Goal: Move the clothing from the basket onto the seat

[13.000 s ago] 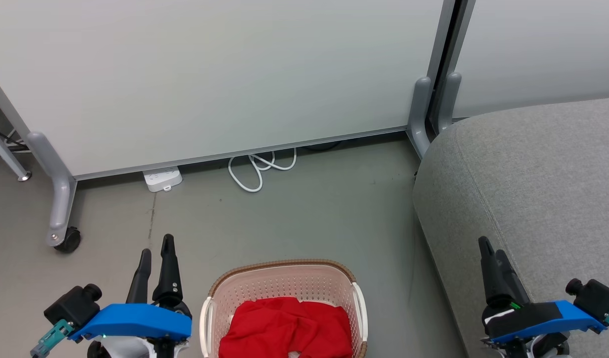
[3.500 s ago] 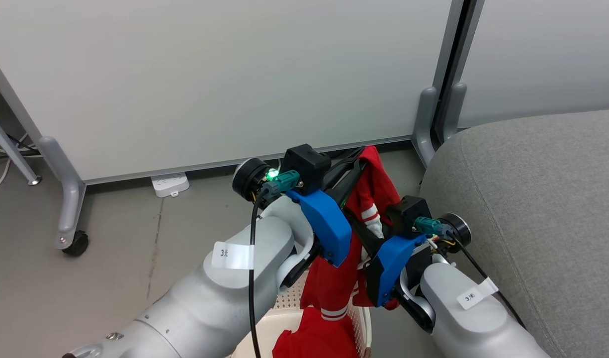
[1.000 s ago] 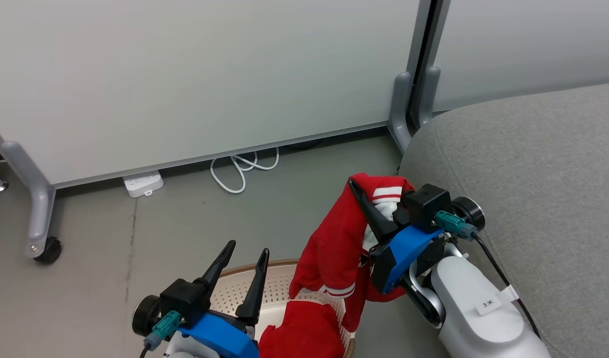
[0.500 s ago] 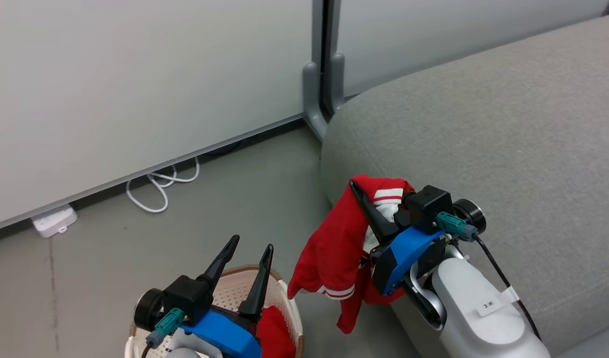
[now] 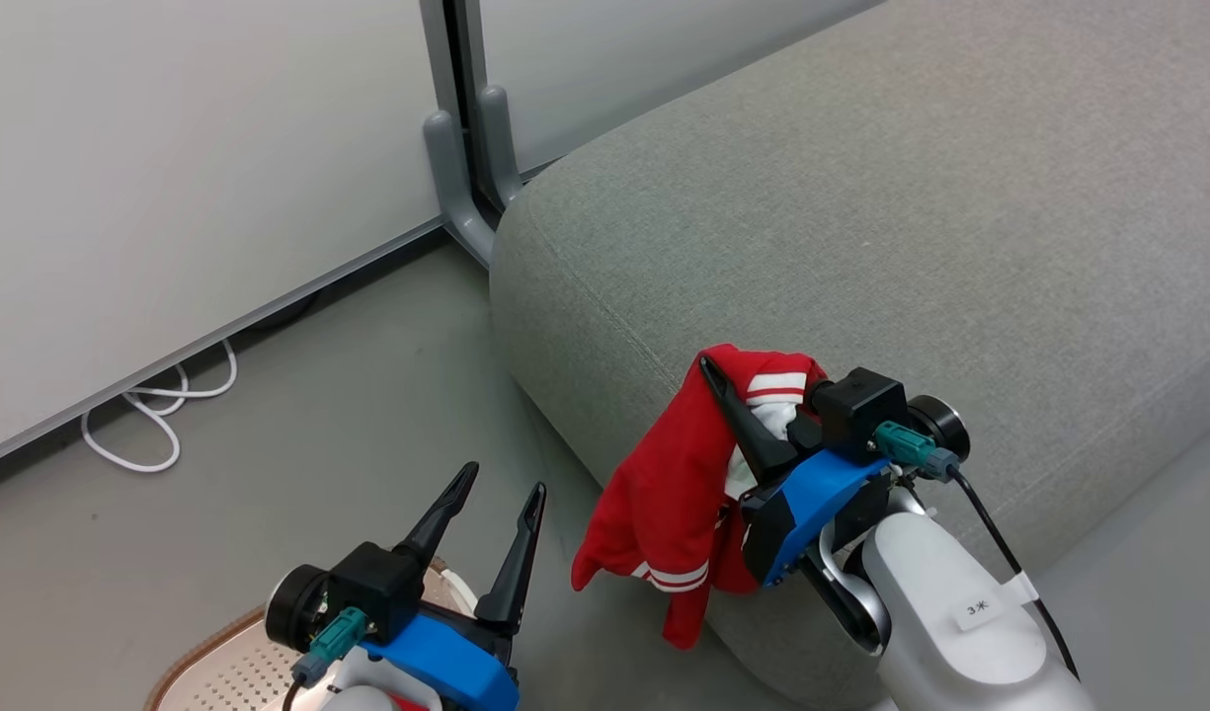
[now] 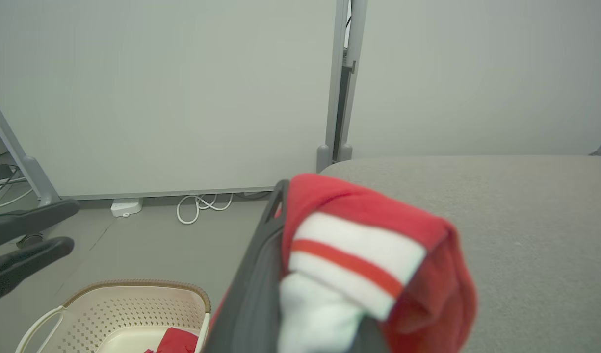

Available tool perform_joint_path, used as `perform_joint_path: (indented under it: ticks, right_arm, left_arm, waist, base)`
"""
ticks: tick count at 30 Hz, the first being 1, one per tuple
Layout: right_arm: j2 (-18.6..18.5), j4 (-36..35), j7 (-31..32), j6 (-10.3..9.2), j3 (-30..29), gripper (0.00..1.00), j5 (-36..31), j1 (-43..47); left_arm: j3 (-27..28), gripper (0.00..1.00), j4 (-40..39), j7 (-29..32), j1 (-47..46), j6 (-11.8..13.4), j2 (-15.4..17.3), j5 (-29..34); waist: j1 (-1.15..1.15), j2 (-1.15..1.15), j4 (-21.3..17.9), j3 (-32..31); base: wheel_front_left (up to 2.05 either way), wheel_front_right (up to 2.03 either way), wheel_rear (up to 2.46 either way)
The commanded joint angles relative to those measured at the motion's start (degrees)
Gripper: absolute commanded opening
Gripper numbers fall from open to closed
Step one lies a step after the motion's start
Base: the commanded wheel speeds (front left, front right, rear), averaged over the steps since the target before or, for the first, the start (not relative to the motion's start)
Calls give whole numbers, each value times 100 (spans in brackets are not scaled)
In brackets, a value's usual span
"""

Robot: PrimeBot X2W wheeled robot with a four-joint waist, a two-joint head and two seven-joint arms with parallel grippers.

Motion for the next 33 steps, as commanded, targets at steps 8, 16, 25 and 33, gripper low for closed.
perform_joint_path:
  ticks: [8,16,25,33]
  right_arm:
    - [-8,-21,-54,3,-96,0,-36,127]
    - [-9,-5,6,2,-335,0,-209,-107]
    - [-539,-23,375,2,-1581,0,-487,-1568]
    - [-1241,-65,637,3,-3254,0,-400,-2832]
  left_arm:
    - [-63,100,-35,-18,-115,-13,59,22]
    - [-138,100,-37,-18,-237,-13,143,20]
    - [-292,100,-155,-18,-664,-13,361,100]
    - [-512,100,-435,-18,-1352,-13,625,192]
  waist:
    - [0,0,-167,65]
    - [0,0,-24,227]
    - [0,0,322,985]
    - [0,0,790,2153]
  base:
    - [0,0,0]
    - [0,0,0]
    - [0,0,0]
    - [0,0,0]
